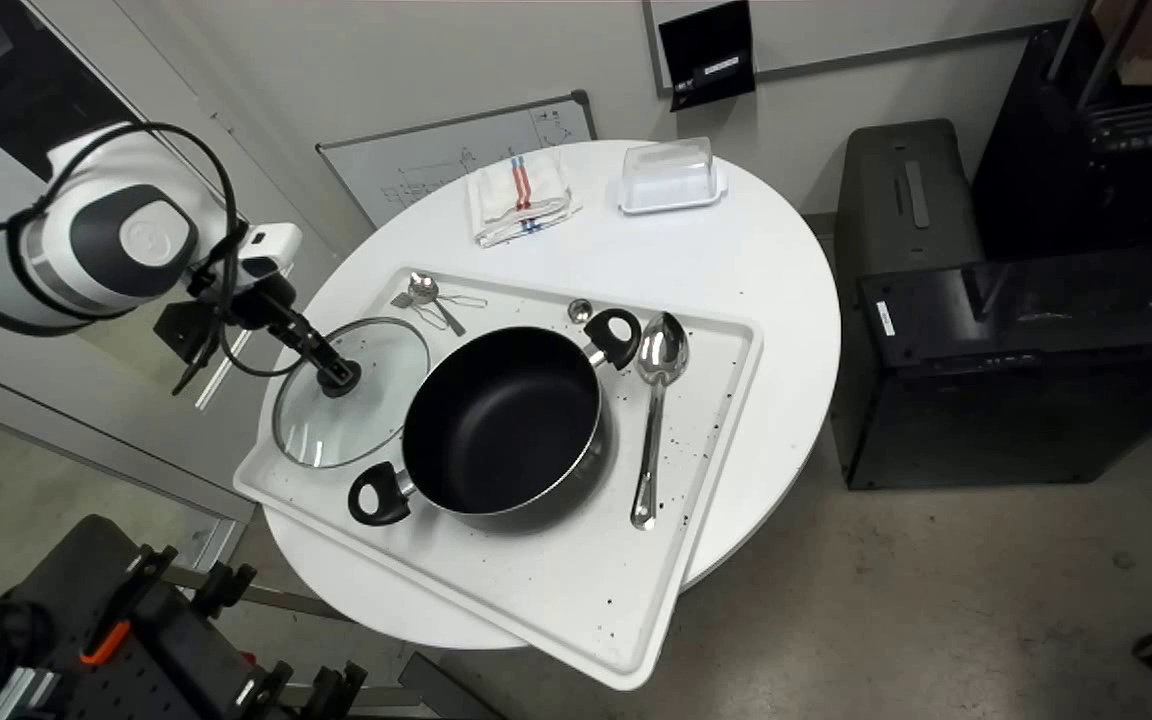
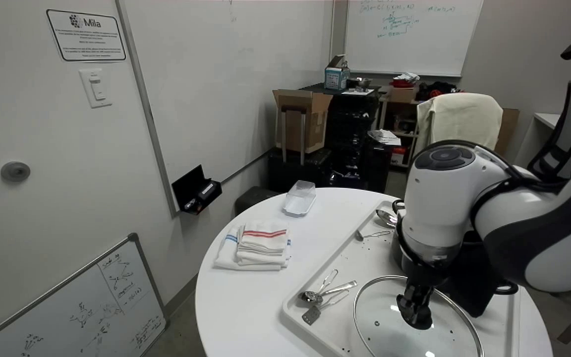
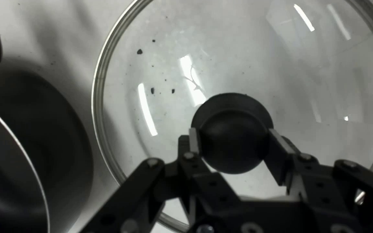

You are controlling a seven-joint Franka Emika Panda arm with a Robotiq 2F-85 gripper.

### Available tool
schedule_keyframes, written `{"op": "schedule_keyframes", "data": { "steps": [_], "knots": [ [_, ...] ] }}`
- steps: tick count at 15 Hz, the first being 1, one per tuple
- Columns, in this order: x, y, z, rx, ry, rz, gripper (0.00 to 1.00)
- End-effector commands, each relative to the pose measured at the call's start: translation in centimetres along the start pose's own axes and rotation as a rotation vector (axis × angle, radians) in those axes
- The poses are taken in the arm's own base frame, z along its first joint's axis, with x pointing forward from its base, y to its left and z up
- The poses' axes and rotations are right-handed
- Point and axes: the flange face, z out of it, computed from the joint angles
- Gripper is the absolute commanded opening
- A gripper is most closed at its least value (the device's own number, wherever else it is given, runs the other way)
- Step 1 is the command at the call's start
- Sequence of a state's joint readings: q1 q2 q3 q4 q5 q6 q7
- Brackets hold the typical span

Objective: Put the lid on the pot

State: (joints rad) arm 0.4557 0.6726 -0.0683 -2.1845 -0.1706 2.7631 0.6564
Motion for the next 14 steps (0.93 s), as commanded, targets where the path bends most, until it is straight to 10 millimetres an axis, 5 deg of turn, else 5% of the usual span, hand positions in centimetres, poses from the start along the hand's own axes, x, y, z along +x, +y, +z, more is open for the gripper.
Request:
{"op": "schedule_keyframes", "data": {
  "steps": [1,14],
  "knots": [
    [-1.3,1.1,-4.3,0.022,0.011,-0.022,0.25],
    [-1.9,5.7,-9.6,-0.003,0.009,0.047,0.25]
  ]
}}
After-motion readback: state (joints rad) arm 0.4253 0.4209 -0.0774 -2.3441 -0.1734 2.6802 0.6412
